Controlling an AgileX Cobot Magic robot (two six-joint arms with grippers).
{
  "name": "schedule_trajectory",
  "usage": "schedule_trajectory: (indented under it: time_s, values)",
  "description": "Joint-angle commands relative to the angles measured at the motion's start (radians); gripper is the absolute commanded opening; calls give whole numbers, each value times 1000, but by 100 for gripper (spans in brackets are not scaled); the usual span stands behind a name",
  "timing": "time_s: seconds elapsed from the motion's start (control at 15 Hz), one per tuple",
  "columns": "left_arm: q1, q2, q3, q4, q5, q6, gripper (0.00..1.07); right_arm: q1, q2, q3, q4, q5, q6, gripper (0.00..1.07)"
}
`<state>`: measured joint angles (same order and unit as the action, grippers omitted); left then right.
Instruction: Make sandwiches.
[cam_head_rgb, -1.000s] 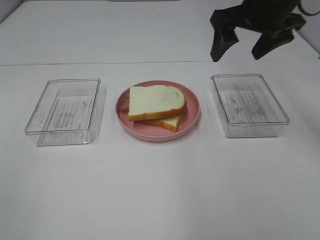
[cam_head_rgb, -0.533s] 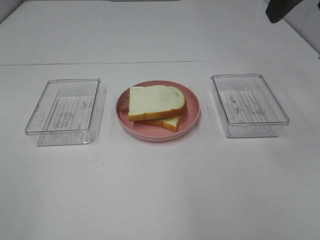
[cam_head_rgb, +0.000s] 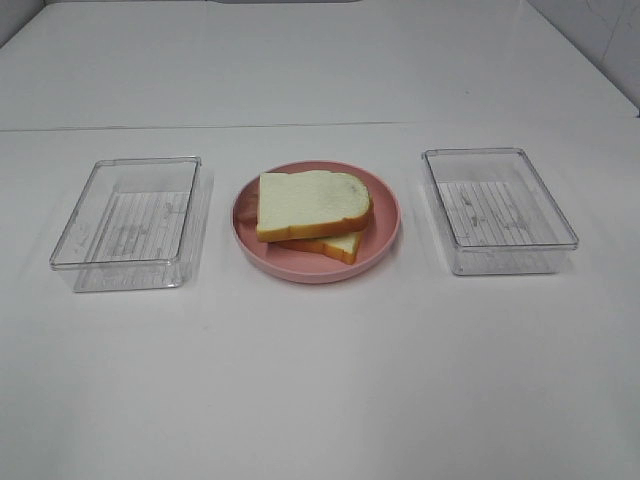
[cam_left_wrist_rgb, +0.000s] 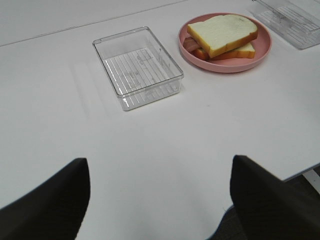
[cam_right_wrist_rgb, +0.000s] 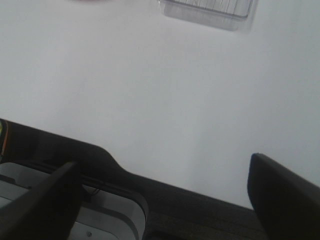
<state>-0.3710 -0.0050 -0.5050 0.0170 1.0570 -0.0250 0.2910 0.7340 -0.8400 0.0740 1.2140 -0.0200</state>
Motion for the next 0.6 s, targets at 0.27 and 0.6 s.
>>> schedule_trajectory:
  time_s: [0.27, 0.6]
  values:
    - [-1, -21, 6, -1, -11, 4, 74, 2, -503, 286, -12, -4, -18, 84]
    - [-1, -21, 6, -5, -11, 4, 74, 2, -690, 303, 2, -76, -75, 84]
